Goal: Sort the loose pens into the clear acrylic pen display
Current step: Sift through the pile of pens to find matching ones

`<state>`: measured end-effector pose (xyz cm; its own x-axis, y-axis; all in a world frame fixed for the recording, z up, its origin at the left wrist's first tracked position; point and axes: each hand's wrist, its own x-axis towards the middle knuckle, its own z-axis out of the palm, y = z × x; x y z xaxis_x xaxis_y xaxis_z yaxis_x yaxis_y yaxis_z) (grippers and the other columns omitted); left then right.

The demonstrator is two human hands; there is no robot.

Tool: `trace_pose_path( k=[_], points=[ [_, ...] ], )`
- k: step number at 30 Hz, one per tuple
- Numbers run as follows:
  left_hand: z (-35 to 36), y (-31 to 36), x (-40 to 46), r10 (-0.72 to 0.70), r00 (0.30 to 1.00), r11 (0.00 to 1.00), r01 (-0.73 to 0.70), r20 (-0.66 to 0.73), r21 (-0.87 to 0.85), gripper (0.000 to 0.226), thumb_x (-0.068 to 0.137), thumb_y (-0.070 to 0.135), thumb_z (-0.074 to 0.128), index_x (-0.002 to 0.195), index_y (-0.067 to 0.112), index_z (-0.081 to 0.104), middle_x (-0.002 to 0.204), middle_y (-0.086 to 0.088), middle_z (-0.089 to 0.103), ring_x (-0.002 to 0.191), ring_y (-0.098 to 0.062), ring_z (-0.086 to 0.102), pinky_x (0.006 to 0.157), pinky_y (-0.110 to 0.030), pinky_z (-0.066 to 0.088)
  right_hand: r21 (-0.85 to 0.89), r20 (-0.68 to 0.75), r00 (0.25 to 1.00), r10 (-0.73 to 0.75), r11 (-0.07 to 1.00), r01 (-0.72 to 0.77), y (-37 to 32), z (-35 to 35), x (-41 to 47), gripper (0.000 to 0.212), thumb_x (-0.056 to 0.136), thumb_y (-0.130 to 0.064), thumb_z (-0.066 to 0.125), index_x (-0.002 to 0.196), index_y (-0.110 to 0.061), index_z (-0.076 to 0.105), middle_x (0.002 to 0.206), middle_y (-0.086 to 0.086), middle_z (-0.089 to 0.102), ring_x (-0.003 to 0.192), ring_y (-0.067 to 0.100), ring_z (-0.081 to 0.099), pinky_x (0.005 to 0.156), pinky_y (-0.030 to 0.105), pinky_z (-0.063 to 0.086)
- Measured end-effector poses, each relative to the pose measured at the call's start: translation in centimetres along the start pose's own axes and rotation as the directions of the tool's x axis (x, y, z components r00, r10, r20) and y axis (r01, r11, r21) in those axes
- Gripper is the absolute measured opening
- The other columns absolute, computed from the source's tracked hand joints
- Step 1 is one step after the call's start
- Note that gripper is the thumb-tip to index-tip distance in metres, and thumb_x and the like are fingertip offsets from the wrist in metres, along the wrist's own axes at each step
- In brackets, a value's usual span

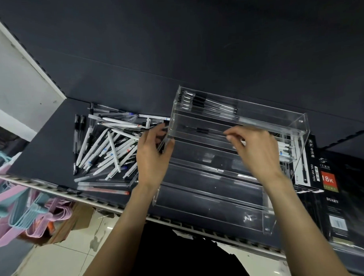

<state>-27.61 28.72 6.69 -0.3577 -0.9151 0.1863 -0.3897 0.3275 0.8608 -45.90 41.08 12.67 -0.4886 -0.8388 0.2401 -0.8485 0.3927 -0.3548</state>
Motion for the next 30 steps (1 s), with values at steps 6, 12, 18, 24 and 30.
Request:
trace_pose_path(
  k=[6,12,18,24,30],
  points=[
    [0.4,-0.9,0.3,0.013,0.997,1.000,-0.013,0.078,0.000,0.036,0.090,0.009,0.060,0.125,0.018,0.059,0.107,0.003,0.061,0.086,-0.002,0.058,0.079,-0.018,0.050,-0.069,0.235,0.967,-0.097,0.991,0.117,-0.5,1.6,2.0,0.022,0.096,-0.021,0.052,0.110,-0.026,0.068,0.110,-0.004,0.064,0.095,0.021,0.063,0.077,0.037,0.052],
    [0.0,-1.3,0.3,-0.010,0.992,0.996,0.022,0.128,-0.090,0.039,0.091,0.005,0.058,0.127,0.019,0.058,0.112,0.003,0.061,0.091,-0.004,0.061,0.083,-0.011,0.047,-0.037,0.430,0.898,-0.092,0.992,0.120,-0.8,2.3,2.7,0.035,0.098,-0.013,0.037,0.117,-0.026,0.063,0.121,-0.004,0.061,0.109,0.017,0.056,0.084,0.028,0.042],
    [-1.3,-2.1,0.2,-0.001,0.994,0.995,0.012,0.108,-0.100,0.037,0.090,0.004,0.057,0.124,0.017,0.059,0.112,0.002,0.061,0.088,-0.002,0.060,0.081,-0.016,0.049,0.004,0.305,0.951,-0.049,0.999,0.050,-1.8,3.3,2.2,0.031,0.098,-0.017,0.039,0.116,-0.023,0.064,0.120,-0.003,0.061,0.107,0.018,0.057,0.085,0.031,0.047],
    [-7.6,-5.0,-1.3,0.059,0.988,0.991,-0.074,-0.143,-0.107,0.026,0.094,0.007,0.051,0.116,0.017,0.060,0.103,0.003,0.063,0.095,-0.007,0.060,0.083,-0.021,0.048,0.183,-0.113,0.980,-0.165,0.966,0.184,-6.6,4.0,0.0,0.027,0.094,-0.011,0.047,0.114,-0.014,0.065,0.106,0.002,0.066,0.100,0.019,0.057,0.085,0.029,0.046],
    [-16.0,-11.9,-1.8,-0.102,0.994,0.956,0.088,0.036,0.279,0.019,0.091,0.017,0.061,0.110,0.020,0.063,0.105,0.007,0.060,0.095,-0.015,0.054,0.081,-0.027,0.040,0.298,0.058,0.948,-0.314,0.911,0.284,-14.7,8.9,-3.0,0.025,0.092,-0.008,0.054,0.111,-0.015,0.067,0.104,0.000,0.066,0.085,0.002,0.052,0.080,0.021,0.049]
  ],
)
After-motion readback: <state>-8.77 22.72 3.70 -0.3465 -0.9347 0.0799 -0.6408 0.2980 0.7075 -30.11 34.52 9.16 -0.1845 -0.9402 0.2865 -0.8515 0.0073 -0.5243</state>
